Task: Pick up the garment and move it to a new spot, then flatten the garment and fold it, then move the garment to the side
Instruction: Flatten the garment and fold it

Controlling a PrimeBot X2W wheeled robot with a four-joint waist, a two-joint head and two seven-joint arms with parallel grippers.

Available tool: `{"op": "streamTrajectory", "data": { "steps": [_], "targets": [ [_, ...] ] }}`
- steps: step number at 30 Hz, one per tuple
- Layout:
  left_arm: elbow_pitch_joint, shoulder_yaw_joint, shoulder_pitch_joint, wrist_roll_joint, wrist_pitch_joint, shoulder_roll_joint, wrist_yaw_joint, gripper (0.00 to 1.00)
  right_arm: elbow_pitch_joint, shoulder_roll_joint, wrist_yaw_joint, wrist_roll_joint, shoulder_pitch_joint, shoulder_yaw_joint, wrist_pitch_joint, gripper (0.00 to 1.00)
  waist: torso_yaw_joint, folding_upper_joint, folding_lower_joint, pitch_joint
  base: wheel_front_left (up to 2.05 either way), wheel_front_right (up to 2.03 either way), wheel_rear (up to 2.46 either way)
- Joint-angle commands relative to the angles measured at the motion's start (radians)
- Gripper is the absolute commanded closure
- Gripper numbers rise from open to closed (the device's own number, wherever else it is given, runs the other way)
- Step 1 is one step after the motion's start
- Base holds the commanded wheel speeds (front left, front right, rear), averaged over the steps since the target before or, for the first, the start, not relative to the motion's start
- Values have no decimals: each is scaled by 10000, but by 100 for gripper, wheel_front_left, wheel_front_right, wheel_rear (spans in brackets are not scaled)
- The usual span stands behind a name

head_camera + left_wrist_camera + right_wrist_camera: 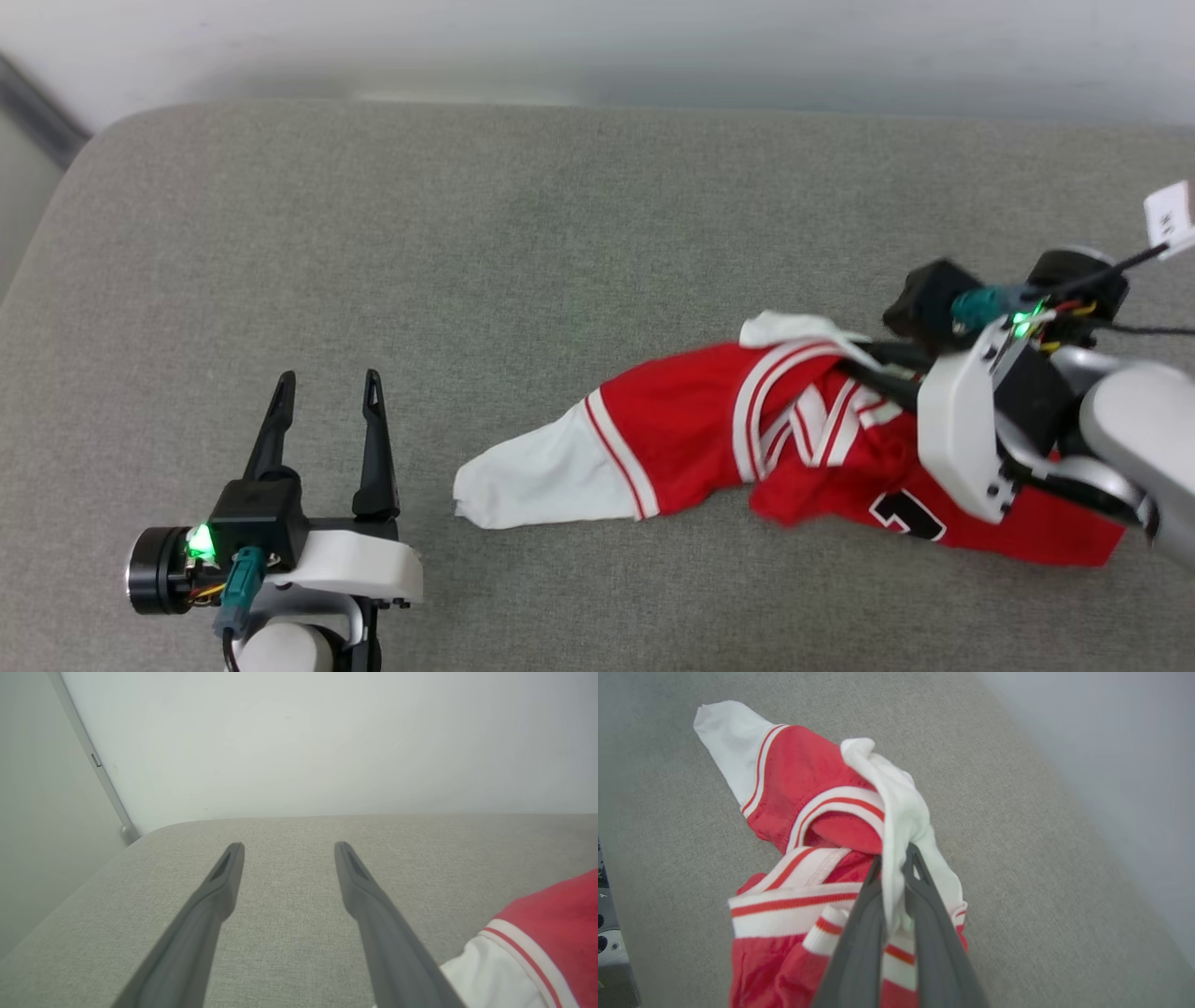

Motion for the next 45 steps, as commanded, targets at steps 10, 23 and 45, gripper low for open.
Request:
{"op": "streamTrajectory", "data": {
  "steps": [10,23,45],
  "targets": [
    [226,174,-674,494,-26,-747,-612,0,3167,1400,-7,-28,-1607,-620,-19,100,662,0,0,1192,0,0,0],
    [585,546,-954,903,-26,-1281,-1091,0,6292,2826,-5,329,-1370,157,-1220,0,768,0,0,1541,0,0,0],
    [-6,1010,-475,1357,-26,-1631,-1570,0,2779,-554,-7,2376,-3985,353,1613,0,618,0,0,1354,0,0,0]
  ]
}}
